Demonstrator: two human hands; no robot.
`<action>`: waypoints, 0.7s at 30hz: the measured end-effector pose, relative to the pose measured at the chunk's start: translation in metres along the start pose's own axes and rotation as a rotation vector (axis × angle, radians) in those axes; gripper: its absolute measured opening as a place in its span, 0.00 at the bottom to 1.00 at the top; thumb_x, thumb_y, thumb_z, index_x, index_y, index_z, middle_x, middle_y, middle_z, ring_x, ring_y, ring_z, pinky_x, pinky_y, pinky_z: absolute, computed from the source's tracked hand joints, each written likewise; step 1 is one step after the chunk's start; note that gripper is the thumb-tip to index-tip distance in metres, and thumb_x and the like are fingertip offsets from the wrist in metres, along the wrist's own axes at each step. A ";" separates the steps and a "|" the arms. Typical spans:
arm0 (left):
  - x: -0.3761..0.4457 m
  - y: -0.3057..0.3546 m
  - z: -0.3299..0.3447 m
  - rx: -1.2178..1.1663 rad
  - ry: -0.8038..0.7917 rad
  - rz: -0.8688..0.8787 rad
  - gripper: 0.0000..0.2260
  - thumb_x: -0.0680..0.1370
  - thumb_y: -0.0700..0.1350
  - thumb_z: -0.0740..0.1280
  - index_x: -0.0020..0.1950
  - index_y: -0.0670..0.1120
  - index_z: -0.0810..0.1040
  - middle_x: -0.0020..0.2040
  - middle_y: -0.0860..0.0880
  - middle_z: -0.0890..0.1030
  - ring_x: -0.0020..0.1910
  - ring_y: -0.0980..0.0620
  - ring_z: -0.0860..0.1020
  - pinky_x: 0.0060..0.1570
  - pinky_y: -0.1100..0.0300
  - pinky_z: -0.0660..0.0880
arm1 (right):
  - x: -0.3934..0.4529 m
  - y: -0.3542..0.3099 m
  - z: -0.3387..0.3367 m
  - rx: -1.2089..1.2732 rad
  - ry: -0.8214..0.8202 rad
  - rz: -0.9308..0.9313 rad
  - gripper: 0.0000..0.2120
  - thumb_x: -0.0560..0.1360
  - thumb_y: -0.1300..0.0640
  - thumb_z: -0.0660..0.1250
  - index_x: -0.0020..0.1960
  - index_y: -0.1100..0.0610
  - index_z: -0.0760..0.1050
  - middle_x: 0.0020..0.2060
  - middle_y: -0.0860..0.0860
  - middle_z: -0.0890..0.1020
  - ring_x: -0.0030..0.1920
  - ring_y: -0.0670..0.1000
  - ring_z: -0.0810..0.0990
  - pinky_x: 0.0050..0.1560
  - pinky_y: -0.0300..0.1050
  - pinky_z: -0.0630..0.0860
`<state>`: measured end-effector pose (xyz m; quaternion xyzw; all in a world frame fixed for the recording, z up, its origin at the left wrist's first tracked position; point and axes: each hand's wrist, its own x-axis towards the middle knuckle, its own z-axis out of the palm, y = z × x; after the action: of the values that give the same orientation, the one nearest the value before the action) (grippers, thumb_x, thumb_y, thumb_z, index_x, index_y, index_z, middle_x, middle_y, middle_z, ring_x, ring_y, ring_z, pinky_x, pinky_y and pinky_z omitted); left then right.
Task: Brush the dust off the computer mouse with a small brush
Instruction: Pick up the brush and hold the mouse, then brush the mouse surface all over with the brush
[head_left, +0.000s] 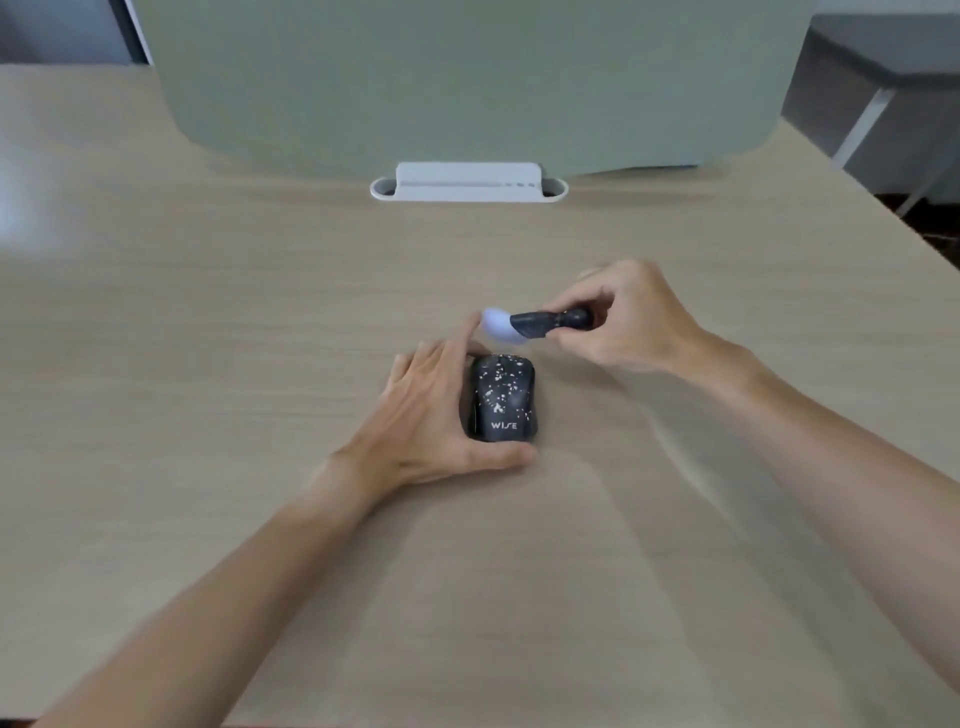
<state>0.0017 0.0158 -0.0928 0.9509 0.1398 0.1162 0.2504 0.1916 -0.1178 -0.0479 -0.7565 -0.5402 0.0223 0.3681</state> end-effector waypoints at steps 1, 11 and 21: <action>-0.001 -0.001 0.002 -0.007 0.008 -0.002 0.59 0.57 0.78 0.66 0.78 0.53 0.45 0.67 0.63 0.68 0.67 0.58 0.65 0.66 0.57 0.58 | -0.001 -0.001 0.002 -0.001 0.008 -0.042 0.08 0.65 0.68 0.75 0.42 0.58 0.88 0.31 0.51 0.83 0.32 0.51 0.78 0.32 0.40 0.69; -0.004 -0.005 0.019 -0.057 0.071 -0.018 0.60 0.58 0.75 0.68 0.78 0.53 0.38 0.71 0.55 0.69 0.71 0.56 0.64 0.69 0.57 0.59 | -0.009 -0.025 0.000 -0.160 -0.143 -0.259 0.09 0.66 0.65 0.75 0.44 0.55 0.88 0.28 0.38 0.78 0.29 0.38 0.75 0.32 0.26 0.65; -0.010 0.005 0.010 -0.107 0.095 -0.007 0.58 0.60 0.70 0.73 0.79 0.53 0.44 0.68 0.56 0.73 0.70 0.55 0.68 0.66 0.60 0.62 | -0.040 -0.038 -0.020 -0.237 -0.109 -0.086 0.09 0.68 0.64 0.73 0.45 0.55 0.88 0.33 0.52 0.83 0.37 0.52 0.80 0.37 0.45 0.74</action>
<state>-0.0036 0.0036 -0.1003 0.9291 0.1483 0.1678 0.2944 0.1532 -0.1560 -0.0257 -0.7684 -0.5903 -0.0164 0.2467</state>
